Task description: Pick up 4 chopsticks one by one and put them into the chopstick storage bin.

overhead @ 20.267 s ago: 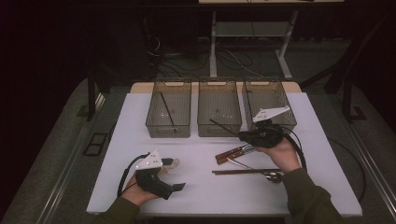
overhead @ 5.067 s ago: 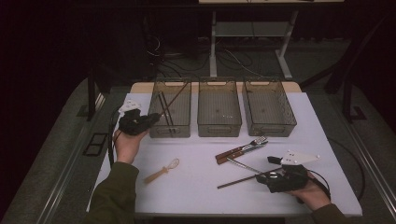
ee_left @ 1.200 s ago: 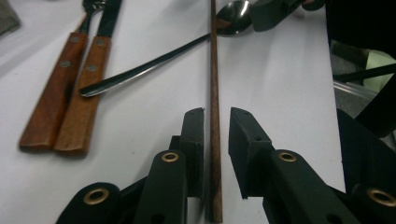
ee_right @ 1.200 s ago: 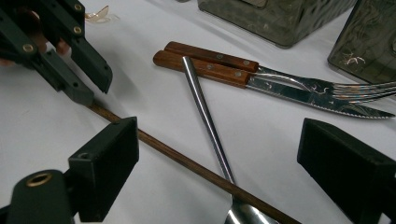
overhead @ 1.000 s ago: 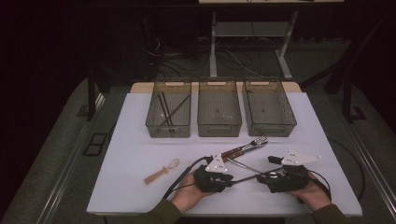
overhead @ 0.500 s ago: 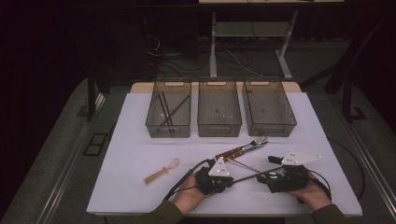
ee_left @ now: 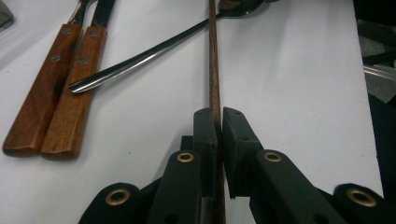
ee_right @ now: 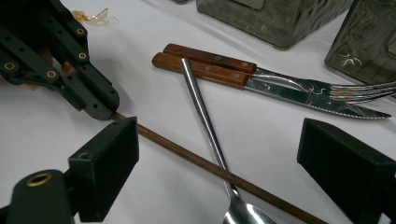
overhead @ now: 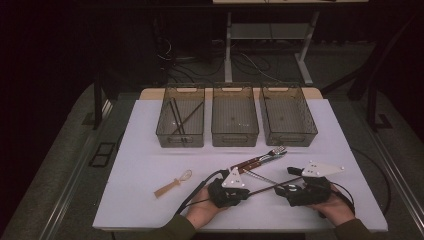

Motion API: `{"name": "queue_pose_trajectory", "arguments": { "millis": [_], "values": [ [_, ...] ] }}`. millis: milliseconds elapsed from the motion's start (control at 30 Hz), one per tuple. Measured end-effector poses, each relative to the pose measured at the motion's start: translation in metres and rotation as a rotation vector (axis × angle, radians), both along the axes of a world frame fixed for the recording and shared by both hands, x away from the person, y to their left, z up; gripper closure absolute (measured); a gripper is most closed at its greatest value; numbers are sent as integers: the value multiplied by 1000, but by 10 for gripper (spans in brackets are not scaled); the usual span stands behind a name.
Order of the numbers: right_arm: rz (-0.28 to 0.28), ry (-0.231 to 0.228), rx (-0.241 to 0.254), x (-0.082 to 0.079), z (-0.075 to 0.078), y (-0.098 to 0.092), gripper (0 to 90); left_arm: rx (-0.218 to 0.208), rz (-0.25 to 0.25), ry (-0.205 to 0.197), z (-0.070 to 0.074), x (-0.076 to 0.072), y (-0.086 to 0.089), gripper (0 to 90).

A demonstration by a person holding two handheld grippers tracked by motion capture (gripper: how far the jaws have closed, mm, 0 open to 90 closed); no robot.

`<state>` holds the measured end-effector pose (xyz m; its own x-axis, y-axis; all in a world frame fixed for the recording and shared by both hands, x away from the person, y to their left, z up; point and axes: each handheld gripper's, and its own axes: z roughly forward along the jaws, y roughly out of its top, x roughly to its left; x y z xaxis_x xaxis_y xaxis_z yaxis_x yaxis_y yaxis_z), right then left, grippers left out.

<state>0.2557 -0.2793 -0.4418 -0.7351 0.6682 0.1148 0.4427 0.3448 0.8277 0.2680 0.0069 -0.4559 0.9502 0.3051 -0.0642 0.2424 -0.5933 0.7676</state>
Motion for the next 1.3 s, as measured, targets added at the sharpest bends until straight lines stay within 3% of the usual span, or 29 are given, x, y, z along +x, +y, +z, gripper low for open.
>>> {"name": "queue_pose_trajectory", "arguments": {
  "millis": [333,733,833,1100,1300],
  "values": [
    [-3,-3,1,0,0,-1,124,-35,36,17,9,6,13,845],
    [0,-1,-1,0,0,0,124,-84,94,12,22,16,35,844],
    [1,0,-4,0,0,2,124,-69,99,-3,25,18,42,844],
    [5,3,-8,0,-1,2,124,-109,140,7,30,22,53,844],
    [10,1,-12,0,-1,3,124,-119,144,-1,35,24,61,844]
  ]
}}
